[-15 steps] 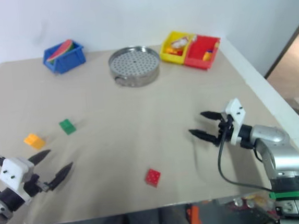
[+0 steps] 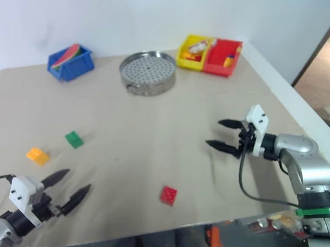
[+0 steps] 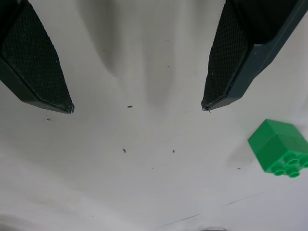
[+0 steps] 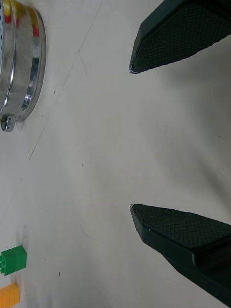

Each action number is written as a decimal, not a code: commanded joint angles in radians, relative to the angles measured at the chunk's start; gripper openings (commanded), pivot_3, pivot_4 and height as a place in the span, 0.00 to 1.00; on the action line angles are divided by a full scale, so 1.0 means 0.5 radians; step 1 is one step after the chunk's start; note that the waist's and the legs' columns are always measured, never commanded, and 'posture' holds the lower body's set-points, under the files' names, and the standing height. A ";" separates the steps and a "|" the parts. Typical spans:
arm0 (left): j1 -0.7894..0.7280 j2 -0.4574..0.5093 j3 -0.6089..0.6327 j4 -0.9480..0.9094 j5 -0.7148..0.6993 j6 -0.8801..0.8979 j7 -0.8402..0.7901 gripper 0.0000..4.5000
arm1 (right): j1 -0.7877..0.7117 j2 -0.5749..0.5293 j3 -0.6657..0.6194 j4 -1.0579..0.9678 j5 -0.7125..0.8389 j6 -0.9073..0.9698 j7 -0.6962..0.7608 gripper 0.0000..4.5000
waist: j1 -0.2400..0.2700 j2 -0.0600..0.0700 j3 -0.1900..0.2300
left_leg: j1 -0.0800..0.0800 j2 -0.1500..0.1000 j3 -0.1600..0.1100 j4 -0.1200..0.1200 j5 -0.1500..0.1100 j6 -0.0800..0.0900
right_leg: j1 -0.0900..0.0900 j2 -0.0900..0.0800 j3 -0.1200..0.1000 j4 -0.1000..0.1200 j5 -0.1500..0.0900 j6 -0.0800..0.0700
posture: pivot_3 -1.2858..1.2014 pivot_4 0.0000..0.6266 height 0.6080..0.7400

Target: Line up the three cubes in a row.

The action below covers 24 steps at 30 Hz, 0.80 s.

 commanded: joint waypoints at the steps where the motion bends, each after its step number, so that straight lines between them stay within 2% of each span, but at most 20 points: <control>1: -0.019 0.043 0.009 0.011 -0.005 -0.096 -0.096 0.98 | -0.014 -0.040 -0.013 -0.094 0.002 -0.007 0.008 1.00 | 0.000 0.000 0.000 | 0.000 0.000 0.000 0.000 0.000 0.000 | 0.000 0.000 0.000 0.000 0.000 0.000 | 0.52 0.24 1.00; 7: -0.116 0.202 -0.113 0.061 -0.032 -0.303 -0.536 0.98 | -0.039 -0.075 0.007 -0.410 0.111 0.117 0.063 1.00 | 0.000 0.001 0.000 | 0.000 0.000 0.000 0.000 0.000 0.000 | 0.000 0.000 0.000 0.001 0.000 0.000 | 0.52 0.24 1.00; 13: -0.221 0.392 -0.262 0.062 -0.111 -0.349 -0.919 0.98 | 0.056 -0.146 0.101 -1.069 0.445 0.529 0.074 1.00 | 0.002 0.001 0.000 | -0.001 0.003 -0.001 -0.001 -0.001 -0.001 | -0.001 0.003 -0.001 0.000 -0.001 -0.002 | 0.52 0.24 1.00; 18: -0.387 0.399 -0.401 0.200 -0.032 -0.444 -1.015 0.98 | 0.303 -0.147 0.232 -1.395 0.360 0.492 -0.002 1.00 | 0.009 0.000 0.000 | -0.001 0.003 -0.002 0.000 -0.002 -0.003 | -0.001 0.002 -0.003 0.000 -0.002 -0.003 | 0.52 0.24 1.00; 24: -0.571 0.405 -0.514 0.284 -0.032 -0.431 -1.040 0.98 | 0.428 -0.126 0.373 -1.380 0.185 0.326 -0.027 1.00 | 0.003 0.000 0.000 | -0.001 0.002 0.002 0.005 -0.002 -0.003 | -0.001 0.002 -0.002 0.000 0.001 0.002 | 0.52 0.24 1.00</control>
